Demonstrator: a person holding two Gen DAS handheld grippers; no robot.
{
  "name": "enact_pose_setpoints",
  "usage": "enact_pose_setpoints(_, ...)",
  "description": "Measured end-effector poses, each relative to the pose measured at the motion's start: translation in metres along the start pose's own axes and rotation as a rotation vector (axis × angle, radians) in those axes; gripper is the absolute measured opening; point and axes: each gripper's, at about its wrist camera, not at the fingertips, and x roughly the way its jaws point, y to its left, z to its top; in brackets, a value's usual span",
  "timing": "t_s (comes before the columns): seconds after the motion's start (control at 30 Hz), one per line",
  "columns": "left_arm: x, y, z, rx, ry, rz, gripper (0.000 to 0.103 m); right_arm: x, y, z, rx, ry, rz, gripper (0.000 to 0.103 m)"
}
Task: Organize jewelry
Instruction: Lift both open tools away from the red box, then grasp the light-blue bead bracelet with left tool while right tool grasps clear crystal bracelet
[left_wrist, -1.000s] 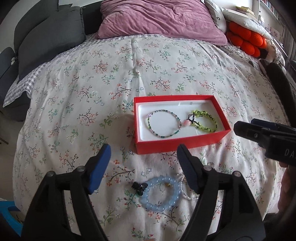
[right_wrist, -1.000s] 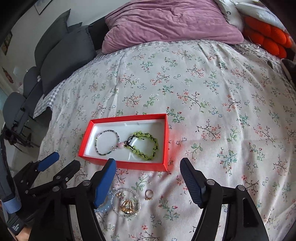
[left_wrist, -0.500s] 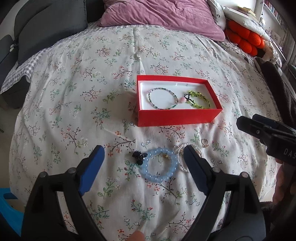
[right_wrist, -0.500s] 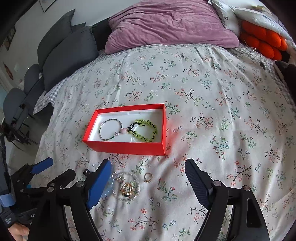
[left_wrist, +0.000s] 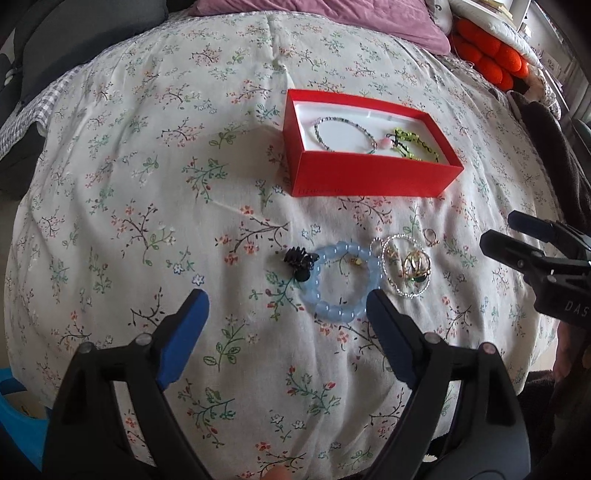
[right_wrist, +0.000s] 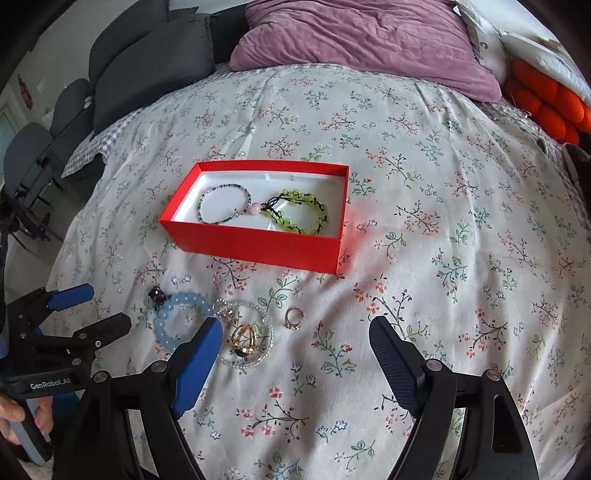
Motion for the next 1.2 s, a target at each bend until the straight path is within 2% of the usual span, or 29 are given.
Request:
enact_pose_setpoints(0.33, 0.018, 0.0, -0.007, -0.016, 0.053, -0.08, 0.086, 0.023, -0.003, -0.009, -0.02, 0.079, -0.013, 0.083)
enact_pose_setpoints(0.43, 0.023, -0.005, -0.006, -0.003, 0.059, -0.073, 0.079, 0.028, -0.006, -0.008, -0.013, 0.09, 0.005, 0.083)
enact_pose_setpoints(0.57, 0.034, -0.01, -0.007, 0.006, 0.079, -0.063, 0.063, 0.034, -0.009, -0.002, -0.005, 0.089, 0.064, 0.082)
enact_pose_setpoints(0.63, 0.038, -0.011, -0.007, 0.003, 0.082, -0.055, 0.059, 0.036, -0.01, 0.003, -0.014, 0.071, 0.087, 0.076)
enact_pose_setpoints(0.8, 0.045, -0.013, -0.004, -0.003, 0.073, -0.043, 0.051, 0.046, -0.004, 0.014, -0.038, 0.065, 0.157, 0.046)
enact_pose_setpoints(0.9, 0.048, -0.014, 0.0, 0.003, 0.074, -0.037, 0.046, 0.054, -0.001, 0.018, -0.045, 0.08, 0.177, 0.035)
enact_pose_setpoints(0.97, 0.05, -0.016, 0.002, 0.013, 0.073, -0.016, 0.038, 0.059, 0.001, 0.019, -0.046, 0.092, 0.174, 0.03)
enact_pose_setpoints(1.1, 0.055, -0.018, 0.006, 0.027, 0.074, -0.002, 0.033, 0.071, 0.009, 0.02, -0.074, 0.127, 0.186, 0.029)
enact_pose_setpoints(1.2, 0.058, -0.02, 0.01, 0.029, 0.076, -0.002, 0.032, 0.08, 0.016, 0.016, -0.119, 0.146, 0.149, 0.029)
